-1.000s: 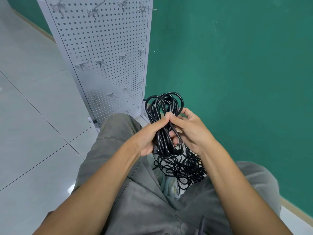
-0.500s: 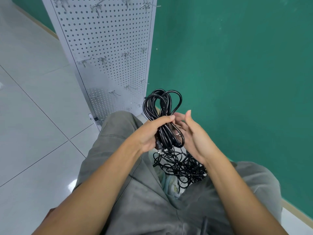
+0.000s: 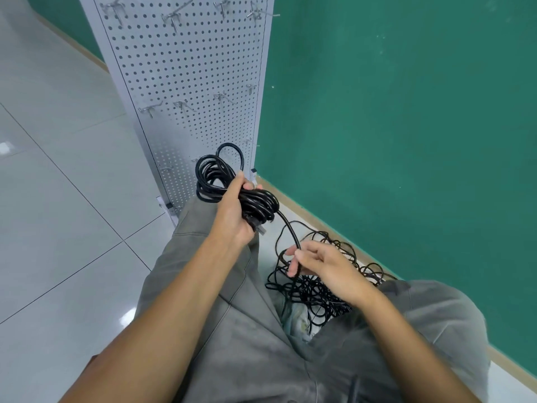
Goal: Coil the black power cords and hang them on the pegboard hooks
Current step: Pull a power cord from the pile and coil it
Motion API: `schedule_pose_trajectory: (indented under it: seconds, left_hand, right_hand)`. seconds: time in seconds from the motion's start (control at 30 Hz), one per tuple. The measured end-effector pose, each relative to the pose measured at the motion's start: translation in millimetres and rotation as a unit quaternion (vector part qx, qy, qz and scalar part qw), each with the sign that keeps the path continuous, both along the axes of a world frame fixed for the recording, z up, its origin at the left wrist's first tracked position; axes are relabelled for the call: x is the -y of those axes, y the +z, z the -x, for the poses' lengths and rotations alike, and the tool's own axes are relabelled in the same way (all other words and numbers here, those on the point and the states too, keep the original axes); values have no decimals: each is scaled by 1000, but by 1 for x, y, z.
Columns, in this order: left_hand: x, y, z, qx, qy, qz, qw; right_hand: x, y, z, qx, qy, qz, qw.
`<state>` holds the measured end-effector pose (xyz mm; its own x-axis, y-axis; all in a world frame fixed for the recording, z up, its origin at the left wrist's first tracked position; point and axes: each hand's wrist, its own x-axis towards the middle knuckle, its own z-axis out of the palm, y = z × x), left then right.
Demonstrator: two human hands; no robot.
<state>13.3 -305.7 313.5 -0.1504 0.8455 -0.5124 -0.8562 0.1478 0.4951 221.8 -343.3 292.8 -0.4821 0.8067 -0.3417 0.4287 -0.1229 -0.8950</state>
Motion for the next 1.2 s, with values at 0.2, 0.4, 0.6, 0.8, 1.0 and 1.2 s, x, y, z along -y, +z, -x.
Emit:
schedule_pose_trajectory:
  seconds: [0.2, 0.4, 0.6, 0.8, 1.0, 1.2]
  left_hand:
    - [-7, -12, 6, -61, 27, 27, 997]
    - [-5, -9, 0, -196, -35, 13, 980]
    - [6, -18, -22, -364, -152, -85, 915]
    - [26, -4, -43, -340, -285, -119, 888]
    - [25, -5, -37, -213, -352, -129, 902]
    - [20, -11, -29, -62, -350, -196, 914]
  right_hand:
    - [7, 18, -11, 51, 0, -67, 996]
    - [-1, 63, -11, 151, 108, -210, 960]
    - [-20, 88, 9, 130, 73, -266, 952]
    - [-29, 85, 26, 102, -62, -291, 949]
    - [-23, 74, 29, 57, -168, -274, 945]
    - [-28, 58, 14, 15, -126, -251, 960]
